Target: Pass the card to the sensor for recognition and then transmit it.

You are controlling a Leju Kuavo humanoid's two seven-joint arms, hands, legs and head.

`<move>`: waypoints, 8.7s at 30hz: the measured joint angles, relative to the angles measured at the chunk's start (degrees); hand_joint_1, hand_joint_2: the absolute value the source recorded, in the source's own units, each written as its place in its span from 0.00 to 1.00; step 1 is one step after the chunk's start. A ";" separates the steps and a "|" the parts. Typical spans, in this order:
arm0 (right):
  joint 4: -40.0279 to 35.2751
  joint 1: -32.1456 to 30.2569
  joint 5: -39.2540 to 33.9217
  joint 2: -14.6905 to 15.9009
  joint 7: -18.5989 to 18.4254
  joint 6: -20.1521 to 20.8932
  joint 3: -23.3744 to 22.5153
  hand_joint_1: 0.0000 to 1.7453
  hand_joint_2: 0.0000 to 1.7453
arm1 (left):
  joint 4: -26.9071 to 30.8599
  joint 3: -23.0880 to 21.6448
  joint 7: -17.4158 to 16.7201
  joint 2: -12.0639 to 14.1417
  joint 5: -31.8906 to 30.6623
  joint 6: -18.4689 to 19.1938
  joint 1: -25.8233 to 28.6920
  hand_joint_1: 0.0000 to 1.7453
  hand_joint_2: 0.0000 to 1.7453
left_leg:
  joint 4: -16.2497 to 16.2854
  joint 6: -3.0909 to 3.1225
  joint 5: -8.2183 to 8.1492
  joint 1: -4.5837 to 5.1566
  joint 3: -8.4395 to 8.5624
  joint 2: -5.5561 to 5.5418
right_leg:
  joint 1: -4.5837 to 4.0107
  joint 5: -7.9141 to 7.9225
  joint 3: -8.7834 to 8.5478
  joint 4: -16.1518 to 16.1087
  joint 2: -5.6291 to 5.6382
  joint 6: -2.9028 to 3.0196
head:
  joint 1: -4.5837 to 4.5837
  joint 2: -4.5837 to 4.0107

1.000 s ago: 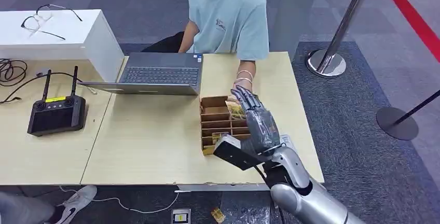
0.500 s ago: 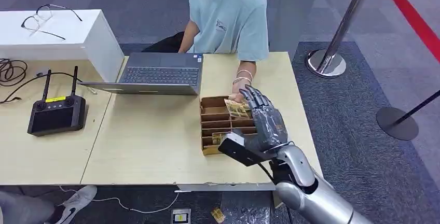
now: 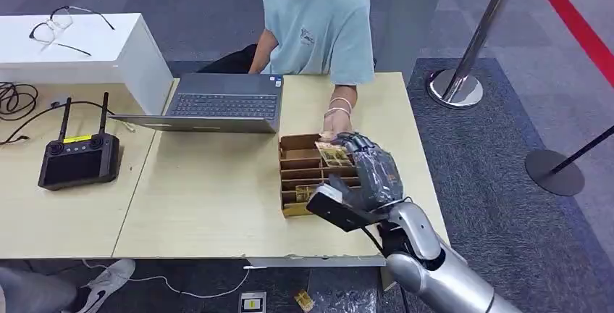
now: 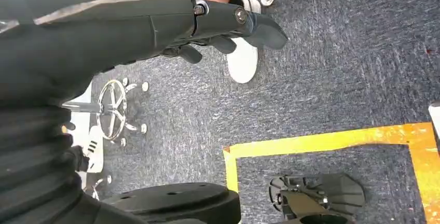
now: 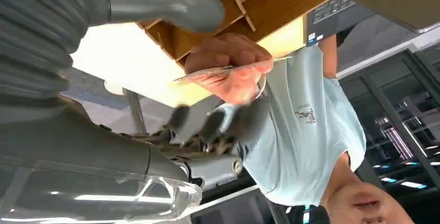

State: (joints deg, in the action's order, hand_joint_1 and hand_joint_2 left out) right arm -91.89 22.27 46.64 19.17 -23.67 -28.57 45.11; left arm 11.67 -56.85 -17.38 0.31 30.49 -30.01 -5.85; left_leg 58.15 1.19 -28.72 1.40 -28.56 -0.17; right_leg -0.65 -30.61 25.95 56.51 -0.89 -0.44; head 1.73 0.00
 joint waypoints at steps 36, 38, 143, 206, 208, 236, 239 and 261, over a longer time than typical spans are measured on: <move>2.21 -5.77 13.90 2.62 -7.96 -3.41 -6.21 1.00 1.00 | 0.00 -0.20 -0.33 -0.02 0.98 -0.70 0.06 0.00 1.00 | 0.01 0.00 0.00 0.01 -0.01 0.00 | 0.01 0.00 0.01 -0.01 0.00 0.00 | 0.00 0.00; 2.58 -6.79 13.44 2.97 -8.00 -3.45 -7.30 1.00 1.00 | 0.00 -0.20 -0.33 -0.04 1.11 -0.70 0.05 0.00 1.00 | 0.01 0.00 0.00 0.01 -0.01 0.00 | 0.01 0.00 0.01 -0.01 0.00 0.00 | 0.02 0.00; 19.39 -6.47 -3.91 -0.11 -3.43 -6.43 -10.32 1.00 1.00 | 0.02 -1.51 2.43 0.85 1.53 -1.38 -0.13 0.00 1.00 | 0.02 0.01 0.01 0.00 0.05 0.01 | 0.01 0.05 -0.04 0.00 0.01 0.00 | 0.02 0.00; 16.54 28.71 -14.73 -4.46 -2.49 8.35 1.62 1.00 1.00 | 0.00 -3.17 4.72 2.56 2.16 -2.51 -0.28 0.00 1.00 | 0.01 -0.02 0.03 -0.02 -0.03 0.00 | -0.01 0.06 0.02 0.07 0.01 0.01 | 0.00 0.00; 17.20 29.58 -14.71 -4.90 -2.45 8.57 2.10 1.00 1.00 | 0.00 -3.17 4.76 2.64 2.16 -2.51 -0.29 0.00 1.00 | 0.00 -0.02 0.03 -0.02 -0.03 0.01 | -0.01 0.06 0.02 0.07 0.01 0.01 | 0.00 0.00; 27.49 30.73 -10.60 -9.88 0.63 7.28 8.57 1.00 1.00 | 0.02 -3.17 3.02 1.92 3.54 -2.43 -0.28 0.00 1.00 | 0.01 -0.03 0.03 -0.03 -0.02 0.01 | -0.01 0.05 0.03 0.07 0.01 0.01 | 0.00 0.00; 29.05 30.70 -10.49 -10.71 1.68 7.04 8.81 1.00 1.00 | 0.02 -3.17 2.78 1.88 3.56 -2.49 -0.29 0.00 1.00 | 0.01 -0.03 0.03 -0.03 -0.03 0.01 | -0.01 0.05 0.03 0.07 0.01 0.01 | 0.00 0.00; 32.81 28.69 -5.68 -11.96 2.18 2.75 8.92 0.00 1.00 | 0.02 -2.82 3.72 1.11 4.35 -3.41 -0.20 0.00 1.00 | 0.02 -0.03 0.03 -0.03 -0.02 0.02 | -0.01 0.06 0.03 0.07 0.01 0.01 | 0.02 0.00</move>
State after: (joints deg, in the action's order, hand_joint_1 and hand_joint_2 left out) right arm -59.08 50.96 40.96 7.21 -21.49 -25.81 54.03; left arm 11.69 -59.67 -13.66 1.42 34.84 -33.42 -6.05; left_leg 58.17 1.16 -28.69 1.37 -28.58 -0.15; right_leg -0.66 -30.55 25.98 56.58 -0.88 -0.43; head 1.75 0.00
